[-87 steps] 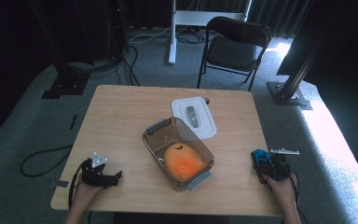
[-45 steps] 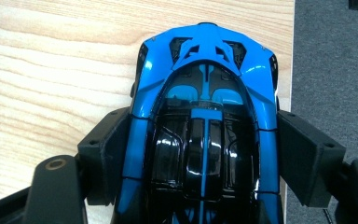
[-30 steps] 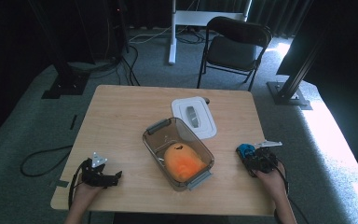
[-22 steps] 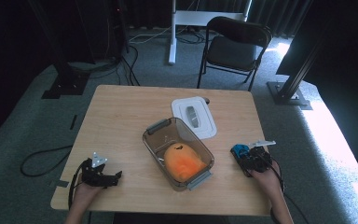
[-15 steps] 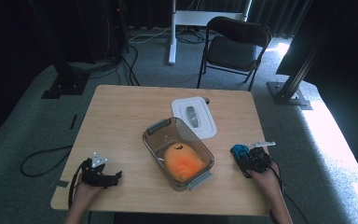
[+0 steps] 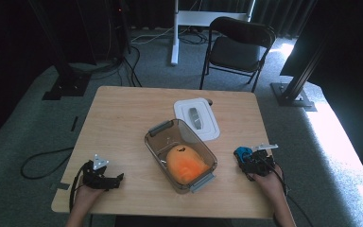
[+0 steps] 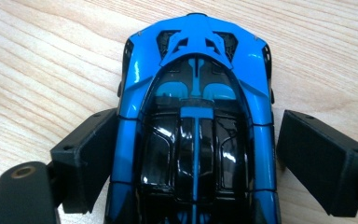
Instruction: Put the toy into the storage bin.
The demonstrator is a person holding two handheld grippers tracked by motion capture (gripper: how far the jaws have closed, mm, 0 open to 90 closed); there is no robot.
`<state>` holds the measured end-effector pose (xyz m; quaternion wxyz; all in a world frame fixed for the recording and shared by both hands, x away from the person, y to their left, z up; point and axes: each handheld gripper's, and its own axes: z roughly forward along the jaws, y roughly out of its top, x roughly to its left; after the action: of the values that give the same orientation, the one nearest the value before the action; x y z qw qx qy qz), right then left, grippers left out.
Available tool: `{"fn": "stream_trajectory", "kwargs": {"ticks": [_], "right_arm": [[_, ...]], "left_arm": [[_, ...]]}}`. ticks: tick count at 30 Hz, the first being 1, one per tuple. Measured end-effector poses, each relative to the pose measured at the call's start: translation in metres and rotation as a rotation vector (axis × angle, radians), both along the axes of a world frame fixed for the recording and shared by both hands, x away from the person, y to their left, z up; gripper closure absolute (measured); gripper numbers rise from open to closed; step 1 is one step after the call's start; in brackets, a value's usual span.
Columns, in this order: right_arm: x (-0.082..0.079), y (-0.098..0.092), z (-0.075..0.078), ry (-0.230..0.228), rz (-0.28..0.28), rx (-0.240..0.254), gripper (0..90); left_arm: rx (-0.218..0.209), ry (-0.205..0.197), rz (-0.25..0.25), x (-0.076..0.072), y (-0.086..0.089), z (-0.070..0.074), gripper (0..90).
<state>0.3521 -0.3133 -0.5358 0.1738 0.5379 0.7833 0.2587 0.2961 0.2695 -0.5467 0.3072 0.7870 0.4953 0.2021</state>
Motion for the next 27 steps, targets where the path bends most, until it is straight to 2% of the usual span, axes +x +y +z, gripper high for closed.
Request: {"fn": "stream_trajectory", "kwargs": {"ticks": [5, 6, 9, 11, 18, 23, 25, 27], "right_arm": [[0.0, 0.0, 0.0, -0.007, 0.006, 0.004, 13.9], [-0.001, 0.001, 0.0, -0.019, 0.015, 0.009, 19.2], [0.0, 0.001, 0.0, -0.028, 0.009, 0.015, 24.8], [-0.001, 0.002, 0.0, -0.038, 0.0, 0.015, 24.9], [0.0, 0.005, 0.001, -0.027, -0.022, 0.011, 24.8], [0.002, 0.001, 0.004, -0.017, -0.041, 0.063, 24.8], [0.003, 0.0, 0.006, -0.016, -0.044, 0.055, 24.8], [0.003, -0.002, 0.011, -0.011, -0.035, 0.086, 24.9]], "left_arm": [[0.0, 0.0, 0.0, 0.0, 0.0, 0.0, 0.2], [0.0, 0.0, 0.0, 0.0, 0.0, 0.0, 0.2], [0.0, 0.0, 0.0, 0.0, 0.0, 0.0, 0.3], [0.0, 0.0, 0.0, 0.0, 0.0, 0.0, 0.3], [0.0, 0.0, 0.0, 0.0, 0.0, 0.0, 0.3], [0.0, 0.0, 0.0, 0.0, 0.0, 0.0, 0.3], [0.0, 0.0, 0.0, 0.0, 0.0, 0.0, 0.2], [0.0, 0.0, 0.0, 0.0, 0.0, 0.0, 0.2]]}}
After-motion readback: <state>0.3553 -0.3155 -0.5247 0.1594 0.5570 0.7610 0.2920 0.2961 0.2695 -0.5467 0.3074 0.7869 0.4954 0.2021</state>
